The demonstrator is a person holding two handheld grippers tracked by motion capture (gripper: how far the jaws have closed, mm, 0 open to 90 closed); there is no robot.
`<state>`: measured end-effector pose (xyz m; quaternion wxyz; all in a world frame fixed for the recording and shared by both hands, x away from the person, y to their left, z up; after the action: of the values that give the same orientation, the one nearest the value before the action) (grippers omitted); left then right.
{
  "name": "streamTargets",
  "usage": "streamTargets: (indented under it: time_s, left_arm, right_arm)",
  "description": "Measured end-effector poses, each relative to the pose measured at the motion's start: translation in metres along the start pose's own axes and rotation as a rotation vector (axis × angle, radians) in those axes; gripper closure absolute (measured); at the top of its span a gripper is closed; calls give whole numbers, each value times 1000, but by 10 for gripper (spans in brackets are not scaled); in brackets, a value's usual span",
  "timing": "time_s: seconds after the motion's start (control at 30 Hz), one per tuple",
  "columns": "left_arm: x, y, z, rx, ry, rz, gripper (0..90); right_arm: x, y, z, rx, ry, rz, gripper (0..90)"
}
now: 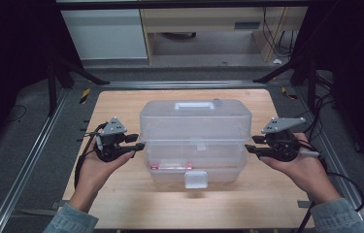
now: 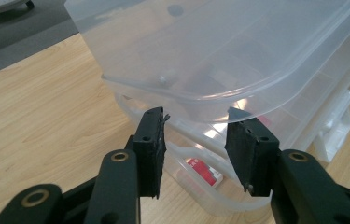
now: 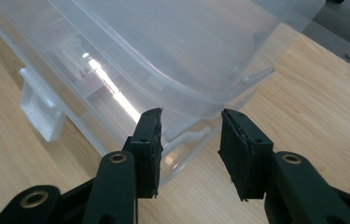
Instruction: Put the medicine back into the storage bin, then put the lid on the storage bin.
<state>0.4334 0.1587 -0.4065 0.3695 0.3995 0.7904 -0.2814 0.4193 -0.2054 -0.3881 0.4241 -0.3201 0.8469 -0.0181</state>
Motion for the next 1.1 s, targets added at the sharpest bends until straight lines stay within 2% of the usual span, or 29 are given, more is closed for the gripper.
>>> streamTargets:
  time_s: [0.13,0.37,0.53,0.7,1.1]
  left_arm:
    - [5,0,-3,-1,5,-2,554]
    - [14,4,-7,9,-9,-37,554]
    - [15,4,-6,12,-6,-36,554]
    - [17,3,-7,12,-5,-38,552]
    - [29,10,-13,-10,0,-61,532]
  right_arm:
    - [3,2,-2,-3,4,-6,580]
    - [7,5,-6,-4,7,-6,569]
    - [7,8,-4,-8,5,-7,560]
    - [10,7,-5,-6,11,-6,555]
    - [31,-2,-13,22,35,23,522]
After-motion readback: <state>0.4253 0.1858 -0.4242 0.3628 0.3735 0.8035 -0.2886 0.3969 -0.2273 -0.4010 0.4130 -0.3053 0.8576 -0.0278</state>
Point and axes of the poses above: each handheld gripper's, and its own axes: z roughly forward along the jaws, x roughly out of its underside, y roughly to its left, the point moved 9 cm from there along z, roughly forward along the jaws, and after that the axes turned 15 degrees about x, right-handed, at the moved point
